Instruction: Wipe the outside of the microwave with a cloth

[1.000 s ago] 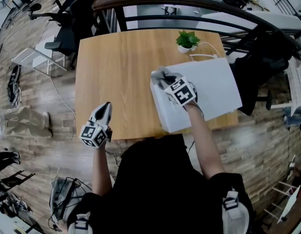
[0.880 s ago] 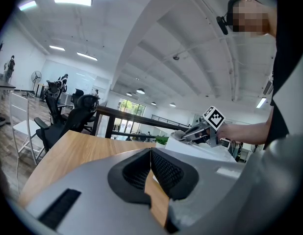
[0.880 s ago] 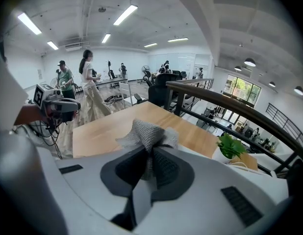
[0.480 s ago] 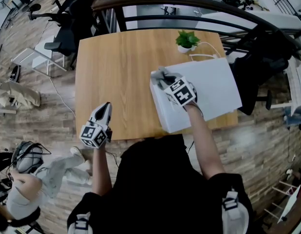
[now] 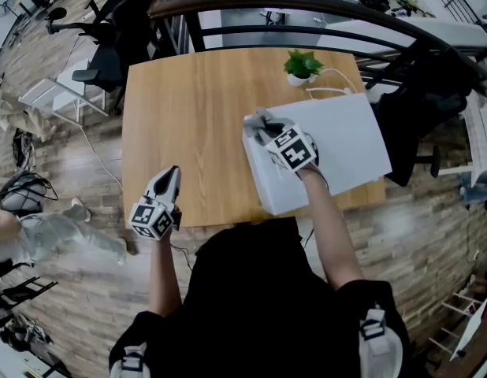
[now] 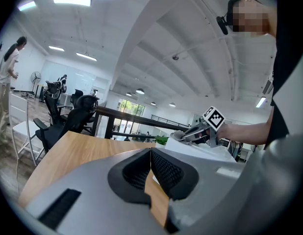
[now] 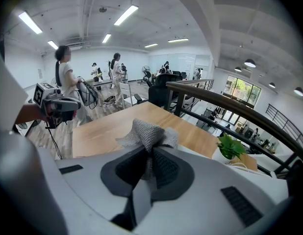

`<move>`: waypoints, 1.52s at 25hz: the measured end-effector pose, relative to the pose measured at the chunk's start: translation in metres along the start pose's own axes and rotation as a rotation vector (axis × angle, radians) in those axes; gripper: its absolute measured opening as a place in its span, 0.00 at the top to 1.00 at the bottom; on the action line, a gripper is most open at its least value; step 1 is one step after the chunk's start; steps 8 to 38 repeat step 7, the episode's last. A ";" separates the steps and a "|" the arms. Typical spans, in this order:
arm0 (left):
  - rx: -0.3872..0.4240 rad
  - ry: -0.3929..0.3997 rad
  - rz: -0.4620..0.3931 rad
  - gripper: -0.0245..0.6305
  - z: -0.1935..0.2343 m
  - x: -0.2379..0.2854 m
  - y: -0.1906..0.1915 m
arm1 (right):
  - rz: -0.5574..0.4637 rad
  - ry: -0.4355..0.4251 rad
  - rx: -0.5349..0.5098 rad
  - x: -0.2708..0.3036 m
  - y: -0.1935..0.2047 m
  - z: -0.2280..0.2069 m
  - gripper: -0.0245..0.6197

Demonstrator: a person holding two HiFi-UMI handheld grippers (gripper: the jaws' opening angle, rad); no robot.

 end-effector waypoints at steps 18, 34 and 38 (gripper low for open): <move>0.000 0.000 0.001 0.96 -0.001 -0.001 0.003 | -0.022 0.019 -0.017 -0.002 -0.003 -0.004 0.92; 0.000 0.000 0.001 0.96 -0.001 -0.001 0.003 | -0.022 0.019 -0.017 -0.002 -0.003 -0.004 0.92; 0.000 0.000 0.001 0.96 -0.001 -0.001 0.003 | -0.022 0.019 -0.017 -0.002 -0.003 -0.004 0.92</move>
Point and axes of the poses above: the fingertips, and each gripper's own axes: x forward along the fingers, z to its left, y out of its underside, the point moved 8 cm from there along -x, backward along the fingers, and after that the axes turned 4 degrees about x, right-handed, at the moved point
